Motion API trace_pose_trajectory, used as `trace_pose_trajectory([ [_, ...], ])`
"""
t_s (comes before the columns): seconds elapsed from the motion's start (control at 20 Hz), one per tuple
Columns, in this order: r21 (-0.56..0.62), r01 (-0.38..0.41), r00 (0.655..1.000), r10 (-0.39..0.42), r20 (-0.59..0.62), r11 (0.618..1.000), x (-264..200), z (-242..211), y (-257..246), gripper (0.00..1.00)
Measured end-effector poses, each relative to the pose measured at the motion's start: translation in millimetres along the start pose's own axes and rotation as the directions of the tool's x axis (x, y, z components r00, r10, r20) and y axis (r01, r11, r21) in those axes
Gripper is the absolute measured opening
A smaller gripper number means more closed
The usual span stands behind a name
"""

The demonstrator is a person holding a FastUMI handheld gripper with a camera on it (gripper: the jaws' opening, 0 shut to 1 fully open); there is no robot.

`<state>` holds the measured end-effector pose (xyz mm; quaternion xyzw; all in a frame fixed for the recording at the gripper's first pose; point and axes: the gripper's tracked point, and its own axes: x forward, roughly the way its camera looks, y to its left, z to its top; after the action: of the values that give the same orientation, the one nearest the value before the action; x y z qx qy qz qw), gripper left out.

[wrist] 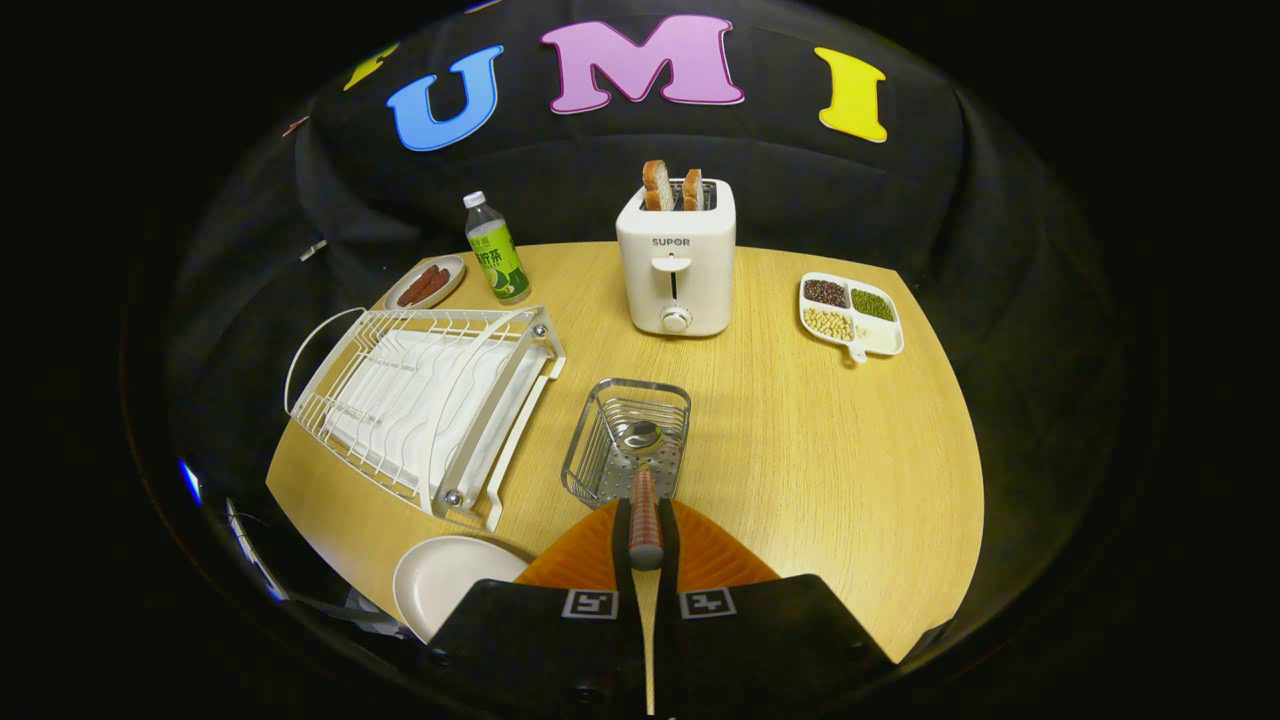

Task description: Take the plate from the dish rack, then take the spoon from the basket and place it into the plate.

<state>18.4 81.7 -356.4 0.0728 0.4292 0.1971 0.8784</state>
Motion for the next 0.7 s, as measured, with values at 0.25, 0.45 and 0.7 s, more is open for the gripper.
trace_pose_trajectory([
  [0.25, -0.011, -0.014, 0.999, 0.014, 0.043, 1.000, -34.8, 17.1, 3.2, 0.08],
  [0.45, -0.012, -0.065, 0.994, 0.066, 0.081, 0.998, -73.8, 17.1, 18.5, 0.08],
  [0.7, -0.009, -0.157, 0.984, 0.157, 0.081, 0.988, -115.7, -6.2, 52.8, 0.08],
])
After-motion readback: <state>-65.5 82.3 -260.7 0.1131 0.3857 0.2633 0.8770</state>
